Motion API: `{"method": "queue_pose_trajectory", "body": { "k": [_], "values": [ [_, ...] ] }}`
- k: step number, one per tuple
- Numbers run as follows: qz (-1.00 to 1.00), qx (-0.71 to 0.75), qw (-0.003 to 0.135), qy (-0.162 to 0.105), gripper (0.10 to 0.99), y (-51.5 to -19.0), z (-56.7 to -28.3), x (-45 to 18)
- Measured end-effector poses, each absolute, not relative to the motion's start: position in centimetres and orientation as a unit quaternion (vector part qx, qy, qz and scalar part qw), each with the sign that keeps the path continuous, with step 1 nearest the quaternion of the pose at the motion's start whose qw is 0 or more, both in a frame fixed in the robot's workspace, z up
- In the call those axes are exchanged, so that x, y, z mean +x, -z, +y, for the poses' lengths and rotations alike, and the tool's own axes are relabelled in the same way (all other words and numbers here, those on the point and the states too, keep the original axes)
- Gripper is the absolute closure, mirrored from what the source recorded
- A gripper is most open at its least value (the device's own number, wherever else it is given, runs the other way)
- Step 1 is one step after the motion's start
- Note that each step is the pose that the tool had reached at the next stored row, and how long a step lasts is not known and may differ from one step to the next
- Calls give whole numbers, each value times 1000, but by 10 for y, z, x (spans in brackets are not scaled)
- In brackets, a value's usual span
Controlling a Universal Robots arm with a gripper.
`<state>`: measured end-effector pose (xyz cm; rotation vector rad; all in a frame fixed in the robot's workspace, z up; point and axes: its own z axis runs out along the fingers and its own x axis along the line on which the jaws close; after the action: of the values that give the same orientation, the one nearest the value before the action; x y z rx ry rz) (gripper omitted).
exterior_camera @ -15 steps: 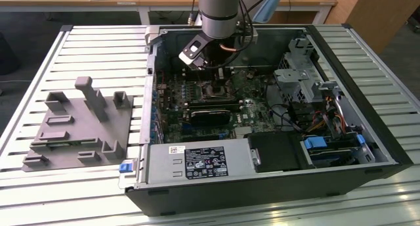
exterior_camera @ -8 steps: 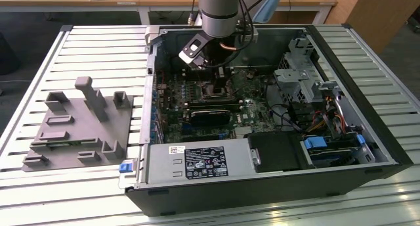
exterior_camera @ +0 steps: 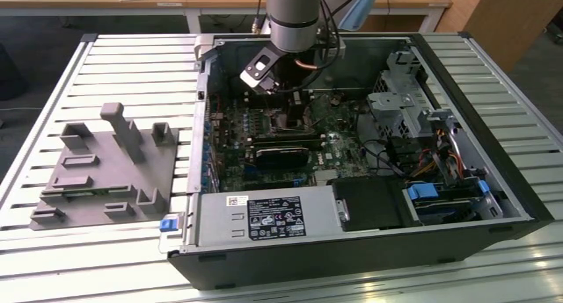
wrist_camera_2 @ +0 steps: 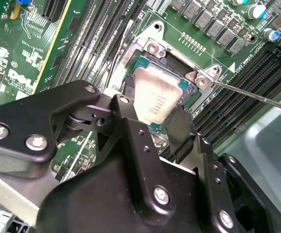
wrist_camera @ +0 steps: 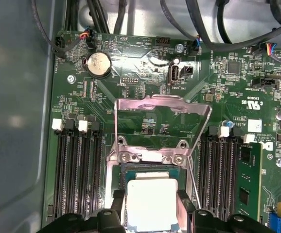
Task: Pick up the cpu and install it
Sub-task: 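Place the cpu into insertion slot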
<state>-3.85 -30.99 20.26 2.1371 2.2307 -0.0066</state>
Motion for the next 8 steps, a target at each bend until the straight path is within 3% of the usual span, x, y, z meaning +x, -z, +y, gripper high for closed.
{"method": "queue_pose_trajectory", "body": {
  "k": [8],
  "values": [
    [726, 687, 26, 2, 549, -198, -310, -39]
  ]
}}
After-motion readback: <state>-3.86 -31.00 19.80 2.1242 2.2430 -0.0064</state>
